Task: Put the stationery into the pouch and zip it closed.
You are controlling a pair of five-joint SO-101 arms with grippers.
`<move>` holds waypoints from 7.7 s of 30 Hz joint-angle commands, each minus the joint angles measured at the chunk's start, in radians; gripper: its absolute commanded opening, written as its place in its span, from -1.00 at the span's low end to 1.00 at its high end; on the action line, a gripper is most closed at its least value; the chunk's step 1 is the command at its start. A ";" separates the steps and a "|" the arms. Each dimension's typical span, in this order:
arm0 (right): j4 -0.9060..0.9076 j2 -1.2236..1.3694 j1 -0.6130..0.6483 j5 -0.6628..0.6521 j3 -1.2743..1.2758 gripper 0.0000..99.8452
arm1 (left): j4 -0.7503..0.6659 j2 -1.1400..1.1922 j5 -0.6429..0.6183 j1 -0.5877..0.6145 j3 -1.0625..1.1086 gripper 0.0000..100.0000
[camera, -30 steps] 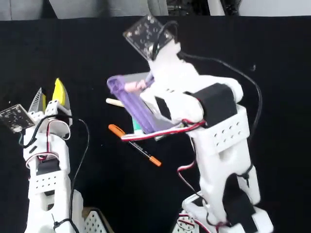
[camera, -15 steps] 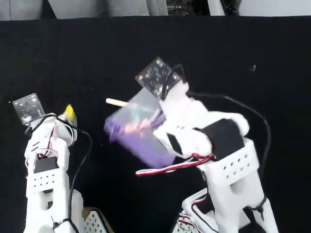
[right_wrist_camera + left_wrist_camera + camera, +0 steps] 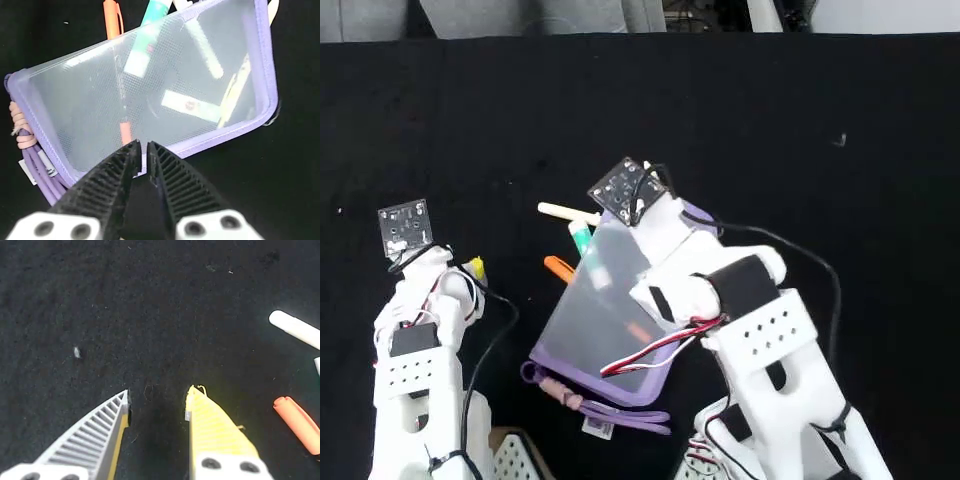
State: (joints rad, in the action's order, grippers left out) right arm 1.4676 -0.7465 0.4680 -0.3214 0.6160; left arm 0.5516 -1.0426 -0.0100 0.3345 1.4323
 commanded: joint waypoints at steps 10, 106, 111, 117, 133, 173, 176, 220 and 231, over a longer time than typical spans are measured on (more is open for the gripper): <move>-0.041 -0.030 0.342 -0.069 0.111 -0.96 | -0.044 -0.021 0.008 0.134 -0.016 -0.61; -0.196 0.389 0.853 0.118 0.051 -0.75 | -0.126 -0.021 0.055 0.940 0.081 -0.62; -0.199 0.401 0.855 0.121 0.054 -0.75 | -0.143 -0.021 0.054 0.940 0.084 -0.62; -0.265 0.429 0.847 0.157 0.105 -0.75 | -0.178 -0.021 0.049 0.964 0.084 -0.62; -0.305 0.430 0.813 0.157 0.154 -0.75 | 0.064 -0.012 -0.138 1.053 -0.124 -0.61; -0.341 0.432 0.241 -0.094 0.191 -0.75 | 0.410 -0.021 -0.012 0.898 -0.274 -0.61; -0.347 0.427 0.181 -0.130 0.180 -0.75 | 0.385 -0.021 -0.012 0.892 -0.248 -0.61; -0.361 0.783 0.499 0.253 -0.045 -0.87 | 0.376 -0.021 -0.014 0.901 -0.242 -0.62; -0.328 0.746 0.256 0.144 -0.079 -0.98 | 0.373 -0.021 -0.012 0.901 -0.231 -0.62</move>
State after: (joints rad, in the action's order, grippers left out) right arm 1.1055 0.0345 0.8040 -0.1297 0.6084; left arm 0.9444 -1.0503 -0.0299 1.2352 1.2129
